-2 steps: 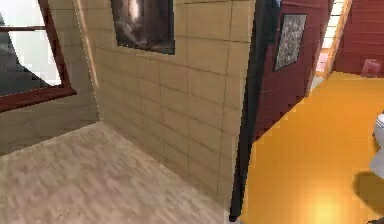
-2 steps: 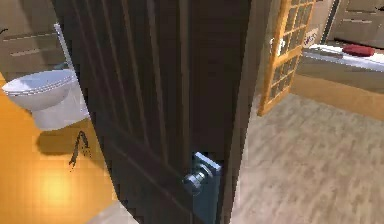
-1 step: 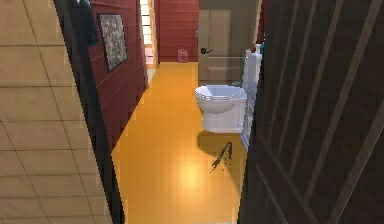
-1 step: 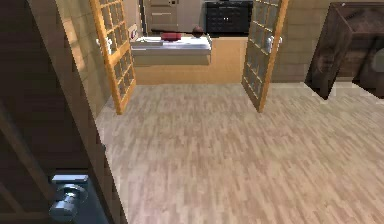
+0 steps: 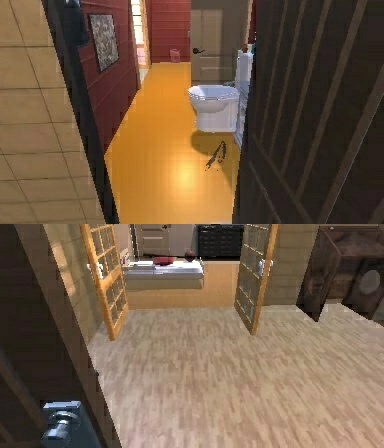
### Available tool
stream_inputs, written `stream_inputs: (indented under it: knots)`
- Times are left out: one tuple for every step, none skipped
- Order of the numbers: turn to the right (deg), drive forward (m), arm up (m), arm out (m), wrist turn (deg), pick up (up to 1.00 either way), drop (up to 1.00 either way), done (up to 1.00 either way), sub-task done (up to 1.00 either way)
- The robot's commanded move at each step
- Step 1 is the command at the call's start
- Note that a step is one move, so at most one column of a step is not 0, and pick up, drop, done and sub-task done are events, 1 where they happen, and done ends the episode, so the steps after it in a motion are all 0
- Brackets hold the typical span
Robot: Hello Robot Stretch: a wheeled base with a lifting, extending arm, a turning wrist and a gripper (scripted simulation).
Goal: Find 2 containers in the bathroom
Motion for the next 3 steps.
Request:
stream_inputs:
  knots:
    - [3.0,0.0,0.0,0.0,0.0,0.0,0.0,0.0,0.0]
    - [0.0,1.0,0.0,0.0,0.0,0.0,0.0,0.0,0.0]
    - [0.0,1.0,0.0,0.0,0.0,0.0,0.0,0.0,0.0]
